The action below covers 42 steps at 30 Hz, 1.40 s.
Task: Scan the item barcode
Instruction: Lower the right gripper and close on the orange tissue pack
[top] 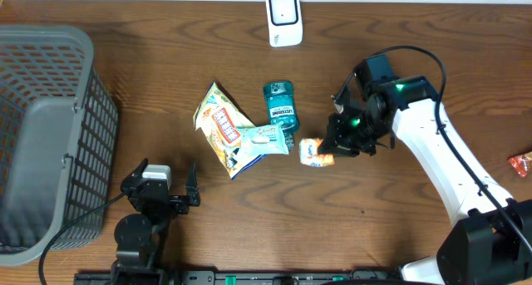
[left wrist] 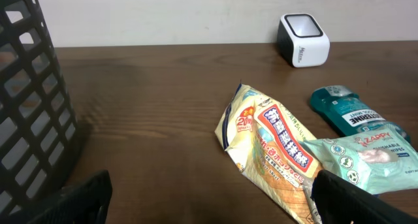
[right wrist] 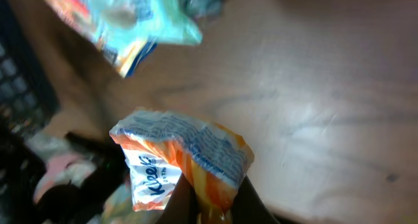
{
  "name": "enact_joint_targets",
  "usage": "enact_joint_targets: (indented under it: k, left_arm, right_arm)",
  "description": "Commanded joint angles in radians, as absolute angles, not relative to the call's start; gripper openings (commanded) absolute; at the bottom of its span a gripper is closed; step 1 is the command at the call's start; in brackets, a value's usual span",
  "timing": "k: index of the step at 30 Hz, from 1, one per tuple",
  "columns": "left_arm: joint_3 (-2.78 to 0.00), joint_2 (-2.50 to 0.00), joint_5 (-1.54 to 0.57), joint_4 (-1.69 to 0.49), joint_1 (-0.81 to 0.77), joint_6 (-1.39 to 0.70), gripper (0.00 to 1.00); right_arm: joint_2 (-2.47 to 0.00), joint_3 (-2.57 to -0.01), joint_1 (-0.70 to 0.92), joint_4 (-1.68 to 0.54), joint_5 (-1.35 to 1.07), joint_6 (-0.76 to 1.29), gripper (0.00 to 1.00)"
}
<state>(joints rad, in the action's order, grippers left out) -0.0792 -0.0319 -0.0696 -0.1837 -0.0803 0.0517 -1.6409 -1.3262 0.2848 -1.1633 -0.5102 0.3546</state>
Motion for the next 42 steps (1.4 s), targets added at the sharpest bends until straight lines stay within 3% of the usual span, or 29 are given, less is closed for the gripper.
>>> enact_joint_targets:
  k: [1, 9, 10, 12, 15, 17, 19, 23, 25, 28, 42]
  left_arm:
    - [-0.065, -0.030, -0.079, -0.213, -0.077, 0.047, 0.98]
    - [-0.065, -0.030, -0.079, -0.213, -0.077, 0.047, 0.98]
    - [-0.065, -0.030, -0.079, -0.213, -0.077, 0.047, 0.98]
    - [-0.065, -0.030, -0.079, -0.213, -0.077, 0.047, 0.98]
    - [-0.065, -0.030, -0.079, -0.213, -0.077, 0.047, 0.98]
    - [-0.065, -0.030, -0.079, -0.213, -0.077, 0.047, 0.98]
    - [-0.065, -0.030, -0.079, -0.213, -0.077, 0.047, 0.98]
    - [-0.065, -0.030, -0.079, -0.213, -0.077, 0.047, 0.98]
    - [-0.065, -0.030, -0.079, -0.213, -0.077, 0.047, 0.98]
    - [-0.065, -0.030, -0.079, -0.213, -0.077, 0.047, 0.98]
    - [-0.065, -0.030, -0.079, -0.213, -0.077, 0.047, 0.98]
  right_arm:
    - [-1.626, -1.317, 0.295, -1.114, -0.321, 0.344, 0.01]
    - [-1.630, -1.141, 0.369, -0.887, -0.236, 0.369, 0.19]
    - [-1.630, -1.097, 0.379, -0.829, -0.231, 0.378, 0.25]
    - [-1.630, -1.007, 0.392, -0.697, -0.227, 0.389, 0.50]
    - [-1.630, -0.931, 0.394, -0.585, -0.227, 0.389, 0.60]
    - [-1.630, -0.928, 0.390, -0.581, -0.226, 0.388, 0.80]
    - [-1.629, -0.936, 0.385, -0.579, -0.226, 0.388, 0.84]
    - [-1.629, -0.946, 0.374, -0.575, -0.226, 0.389, 0.75]
    - [-1.629, -0.946, 0.366, -0.571, -0.226, 0.397, 0.62]
    - [-1.629, -0.946, 0.347, -0.567, -0.209, 0.479, 0.50]
    - [-1.633, -0.936, 0.329, -0.505, -0.185, 0.611, 0.38]
